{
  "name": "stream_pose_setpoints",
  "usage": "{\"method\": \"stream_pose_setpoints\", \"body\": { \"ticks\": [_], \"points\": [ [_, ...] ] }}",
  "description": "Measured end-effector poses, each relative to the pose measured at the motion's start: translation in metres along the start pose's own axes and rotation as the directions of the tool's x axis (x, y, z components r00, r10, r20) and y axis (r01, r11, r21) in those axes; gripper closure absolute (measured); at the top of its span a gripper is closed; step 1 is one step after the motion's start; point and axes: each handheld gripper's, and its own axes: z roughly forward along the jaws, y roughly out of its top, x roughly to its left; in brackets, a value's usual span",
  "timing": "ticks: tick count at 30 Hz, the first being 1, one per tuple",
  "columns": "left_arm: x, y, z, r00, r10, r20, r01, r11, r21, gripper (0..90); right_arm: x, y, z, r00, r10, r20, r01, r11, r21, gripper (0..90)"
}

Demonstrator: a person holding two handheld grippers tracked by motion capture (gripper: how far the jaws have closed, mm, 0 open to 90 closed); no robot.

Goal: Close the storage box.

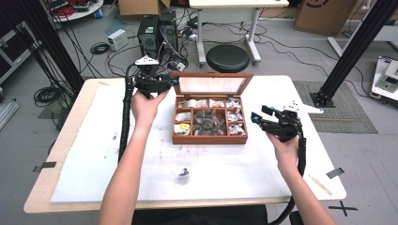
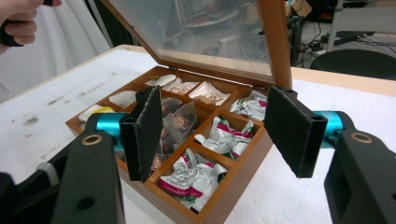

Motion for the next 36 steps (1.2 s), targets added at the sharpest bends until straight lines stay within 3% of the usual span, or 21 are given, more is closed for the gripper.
{"method": "stream_pose_setpoints", "body": {
  "ticks": [15,28,36],
  "points": [
    [0.0,0.0,0.0,1.0,0.0,-0.001,0.0,1.0,0.0,57.2,0.006,0.001,0.013,0.9998,-0.016,-0.013,0.016,0.999,0.031,38.0],
    [-0.002,-0.002,-0.001,1.0,0.002,-0.001,-0.002,1.0,0.002,56.9,0.007,0.0,0.013,0.9998,-0.019,-0.009,0.019,0.999,0.033,38.0],
    [-0.004,-0.01,-0.003,0.9998,-0.018,0.0,0.018,0.9998,-0.012,53.6,0.007,0.0,0.011,0.9998,-0.022,-0.001,0.022,0.999,0.027,38.0]
  ]
}}
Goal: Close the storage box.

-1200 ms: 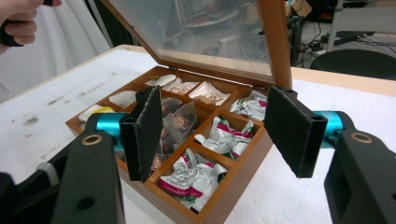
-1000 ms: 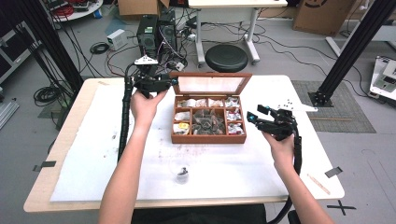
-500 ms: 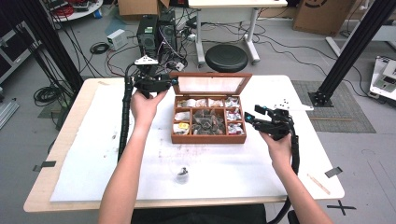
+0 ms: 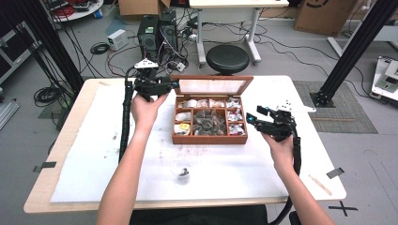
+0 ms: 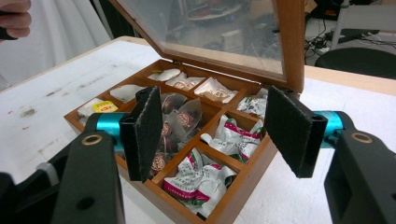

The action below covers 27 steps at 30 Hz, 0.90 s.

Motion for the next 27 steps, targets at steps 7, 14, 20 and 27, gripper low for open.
{"method": "stream_pose_setpoints", "body": {
  "ticks": [7,14,20,27],
  "points": [
    [-0.005,-0.007,-0.002,0.9998,-0.021,-0.002,0.021,0.9996,0.016,52.2,0.0,-0.001,0.0,1.0,-0.006,0.007,0.006,1.0,0.001,38.0],
    [-0.01,-0.019,0.0,0.9992,-0.038,-0.009,0.039,0.9987,0.034,50.2,0.003,-0.003,-0.004,0.9997,-0.015,0.019,0.015,1.0,-0.005,38.0],
    [-0.013,-0.029,-0.002,0.9984,-0.057,-0.001,0.057,0.9978,0.035,49.7,0.008,-0.006,-0.009,0.9986,-0.039,0.037,0.04,0.999,-0.015,38.0],
    [-0.016,-0.04,-0.004,0.9977,-0.068,0.004,0.068,0.9972,0.031,49.6,0.015,-0.007,-0.017,0.9964,-0.06,0.06,0.061,0.998,-0.029,37.4]
  ]
}}
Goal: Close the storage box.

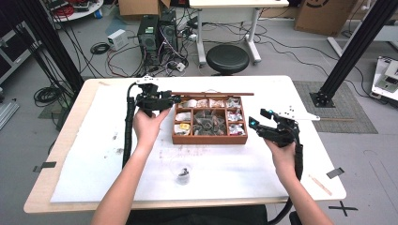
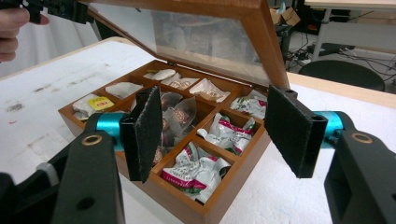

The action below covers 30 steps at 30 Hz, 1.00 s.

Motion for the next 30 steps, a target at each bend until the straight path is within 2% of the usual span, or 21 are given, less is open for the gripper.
{"method": "stream_pose_setpoints", "body": {
  "ticks": [10,20,30],
  "points": [
    [-0.002,-0.013,-0.001,0.9999,-0.012,0.005,0.012,0.9999,-0.011,49.4,0.011,-0.007,-0.018,0.9993,-0.022,0.03,0.023,0.999,-0.031,37.1],
    [-0.004,-0.03,-0.001,0.9997,-0.023,0.013,0.023,0.9997,-0.009,48.4,0.009,-0.013,-0.03,0.9986,-0.024,0.048,0.026,0.999,-0.048,37.1],
    [-0.009,-0.04,-0.002,0.9998,-0.021,0.0,0.021,0.9997,0.009,48.2,0.007,-0.014,-0.037,0.9977,-0.018,0.065,0.022,0.998,-0.064,37.1]
  ]
}}
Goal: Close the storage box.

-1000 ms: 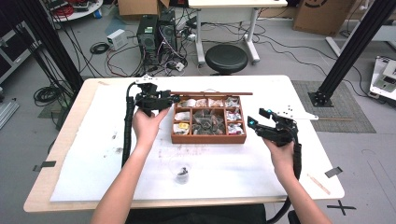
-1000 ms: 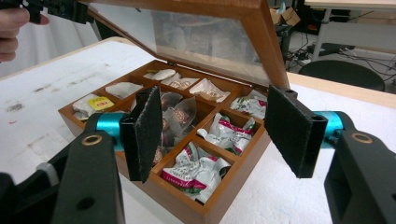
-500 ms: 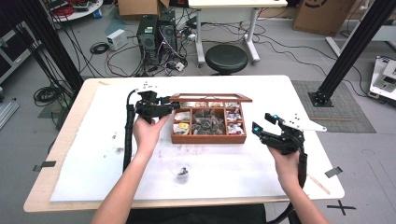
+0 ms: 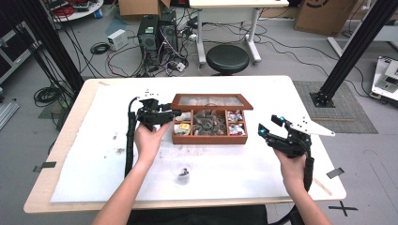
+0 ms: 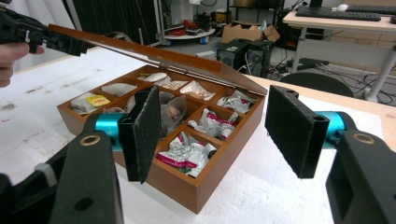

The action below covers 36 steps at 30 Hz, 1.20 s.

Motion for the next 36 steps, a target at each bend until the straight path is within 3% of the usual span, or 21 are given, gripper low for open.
{"method": "stream_pose_setpoints", "body": {
  "ticks": [18,28,36],
  "points": [
    [-0.003,-0.016,-0.001,0.9996,-0.008,0.028,0.007,0.9998,0.019,49.0,-0.002,-0.002,-0.002,0.9999,-0.004,0.014,0.004,1.0,-0.009,37.2],
    [-0.007,-0.024,-0.003,0.9994,0.011,0.032,-0.012,0.9998,0.018,49.3,-0.003,-0.003,-0.002,0.9998,-0.001,0.021,0.001,1.0,-0.008,37.2],
    [-0.011,-0.031,-0.004,0.9984,0.056,0.005,-0.056,0.9977,0.037,49.4,-0.003,-0.005,-0.002,0.9997,-0.003,0.023,0.003,1.0,-0.007,37.2]
  ]
}}
